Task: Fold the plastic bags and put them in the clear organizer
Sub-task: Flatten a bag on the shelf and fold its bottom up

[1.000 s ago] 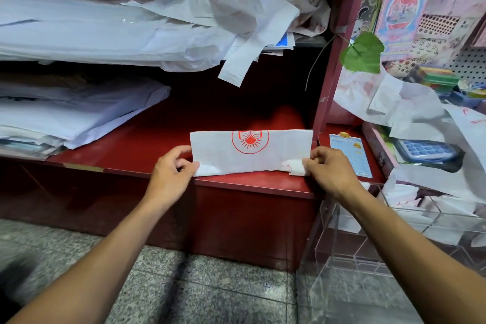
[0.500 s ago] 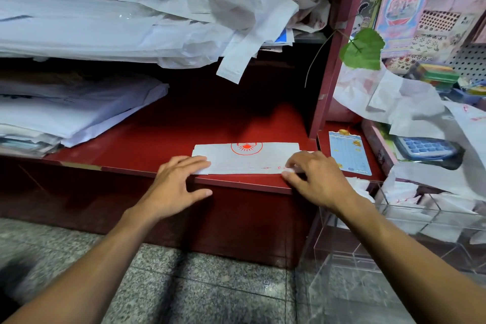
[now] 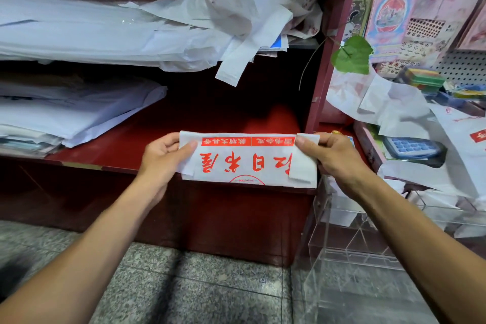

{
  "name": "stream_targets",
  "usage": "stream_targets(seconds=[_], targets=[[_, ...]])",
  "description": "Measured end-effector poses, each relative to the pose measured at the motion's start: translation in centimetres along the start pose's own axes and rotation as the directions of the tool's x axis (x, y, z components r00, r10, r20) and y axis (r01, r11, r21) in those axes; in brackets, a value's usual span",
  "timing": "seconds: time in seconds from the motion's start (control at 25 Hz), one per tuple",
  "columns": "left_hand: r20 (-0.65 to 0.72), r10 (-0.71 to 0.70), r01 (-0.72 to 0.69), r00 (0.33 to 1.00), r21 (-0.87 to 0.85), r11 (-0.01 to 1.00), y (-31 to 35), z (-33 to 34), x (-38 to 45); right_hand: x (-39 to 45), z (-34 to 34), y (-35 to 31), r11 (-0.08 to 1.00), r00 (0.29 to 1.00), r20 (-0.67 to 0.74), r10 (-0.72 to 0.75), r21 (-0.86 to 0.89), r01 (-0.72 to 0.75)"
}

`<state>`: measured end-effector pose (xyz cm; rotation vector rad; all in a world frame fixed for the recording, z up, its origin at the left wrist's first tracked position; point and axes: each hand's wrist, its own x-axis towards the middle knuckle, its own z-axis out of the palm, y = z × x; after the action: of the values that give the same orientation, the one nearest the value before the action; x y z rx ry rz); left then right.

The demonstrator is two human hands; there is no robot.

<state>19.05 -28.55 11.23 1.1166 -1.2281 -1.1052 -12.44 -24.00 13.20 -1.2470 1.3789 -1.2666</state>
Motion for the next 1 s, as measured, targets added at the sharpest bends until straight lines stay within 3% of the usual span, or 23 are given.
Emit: stream_targets(seconds=[0.12,0.24,0.36,0.44,0.48,0.56,0.64,0.76,0.88,1.0], targets=[[-0.119,-0.087,0.088,0.989,0.003,0.996,0.3,1.7,0.3,0.7,1.3,-0.2,0.992,0.984,-0.127,0.127,0.038,-0.123],[-0.217,-0.118,0.137,0.969,0.074,0.988,-0.9,2.9,0.2,1.1,2.1,0.2,0.962,0.955,-0.16,0.251,-0.068,-0.264],[-0.263,-0.096,0.135,0.96,0.137,0.981,-2.1,3.2,0.8,2.0,2.2,1.1,0.892,0.973,-0.17,0.16,-0.398,-0.216],[-0.261,0.005,0.086,0.965,0.337,0.938,-2.7,3.0,1.2,2.2,2.3,1.6,0.774,0.989,-0.147,0.007,-0.625,-0.098],[-0.22,0.118,0.018,0.968,0.534,0.845,-3.1,2.7,1.2,2.2,2.4,1.9,0.68,0.993,-0.095,-0.07,-0.732,-0.022],[0.021,0.339,-0.21,0.941,0.82,0.532,-3.7,1.8,1.0,1.9,2.4,2.4,0.447,0.991,0.053,-0.127,-0.888,0.105],[0.303,0.267,-0.392,0.915,0.828,0.401,-3.8,1.0,0.5,1.6,2.5,2.7,0.31,0.976,0.17,-0.138,-0.928,0.206],[0.485,0.092,-0.482,0.87,0.794,0.371,-4.3,0.3,0.1,1.3,2.3,2.9,0.316,0.969,0.196,-0.149,-0.919,0.235],[0.461,0.172,-0.488,0.87,0.764,0.422,-4.7,-0.3,0.2,1.1,2.1,2.8,0.341,0.969,0.176,-0.172,-0.913,0.226],[0.478,0.174,-0.503,0.861,0.749,0.432,-4.2,-0.2,-0.1,0.4,2.4,2.8,0.217,0.937,0.197,-0.29,-0.939,0.265]])
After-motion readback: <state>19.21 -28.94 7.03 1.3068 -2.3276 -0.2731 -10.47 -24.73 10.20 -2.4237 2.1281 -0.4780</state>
